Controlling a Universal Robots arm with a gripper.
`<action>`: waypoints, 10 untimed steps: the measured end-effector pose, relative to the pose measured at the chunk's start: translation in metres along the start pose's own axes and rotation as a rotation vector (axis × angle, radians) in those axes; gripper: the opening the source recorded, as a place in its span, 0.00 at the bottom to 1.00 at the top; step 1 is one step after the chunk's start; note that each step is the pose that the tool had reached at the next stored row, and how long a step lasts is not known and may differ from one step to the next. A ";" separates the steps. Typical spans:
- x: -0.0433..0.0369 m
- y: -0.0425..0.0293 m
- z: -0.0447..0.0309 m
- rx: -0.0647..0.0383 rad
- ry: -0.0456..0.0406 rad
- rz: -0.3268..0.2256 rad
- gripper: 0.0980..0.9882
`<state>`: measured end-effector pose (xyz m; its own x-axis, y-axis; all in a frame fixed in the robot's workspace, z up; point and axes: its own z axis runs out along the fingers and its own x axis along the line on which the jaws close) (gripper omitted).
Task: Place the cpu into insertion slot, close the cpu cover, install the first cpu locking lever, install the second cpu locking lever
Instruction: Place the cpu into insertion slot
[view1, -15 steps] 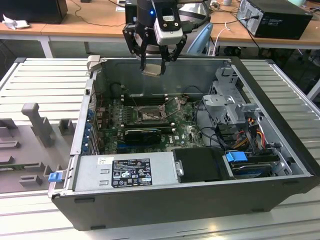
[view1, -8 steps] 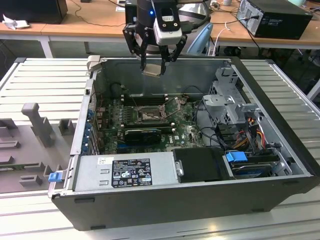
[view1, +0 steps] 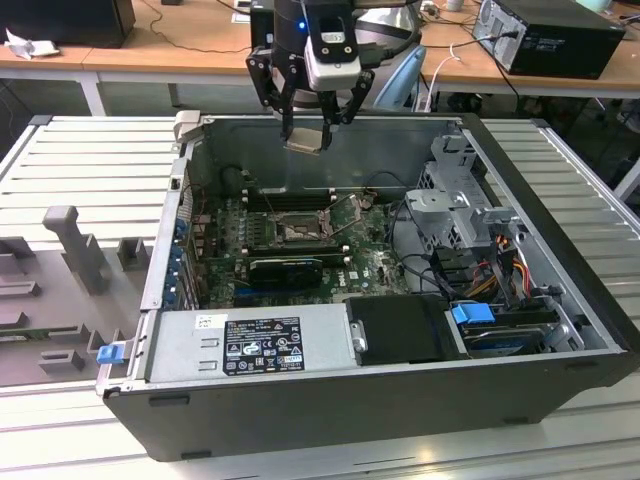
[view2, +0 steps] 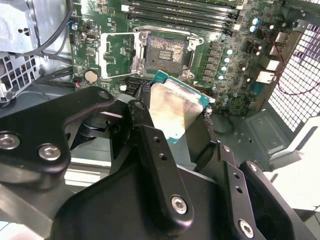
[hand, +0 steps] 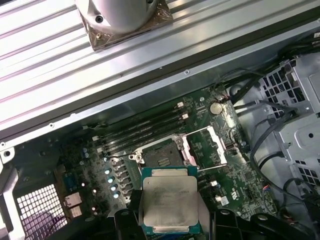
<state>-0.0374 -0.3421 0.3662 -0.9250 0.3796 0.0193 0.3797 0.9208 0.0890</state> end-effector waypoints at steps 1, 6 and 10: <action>0.0000 0.0000 0.0000 0.000 -0.0004 0.005 0.48; 0.0000 0.0000 0.0002 0.000 -0.0021 0.023 0.48; 0.0000 0.0000 0.0004 -0.001 -0.0036 0.040 0.48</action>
<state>-0.0374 -0.3421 0.3658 -0.9089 0.4166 0.0193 0.4166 0.9047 0.0890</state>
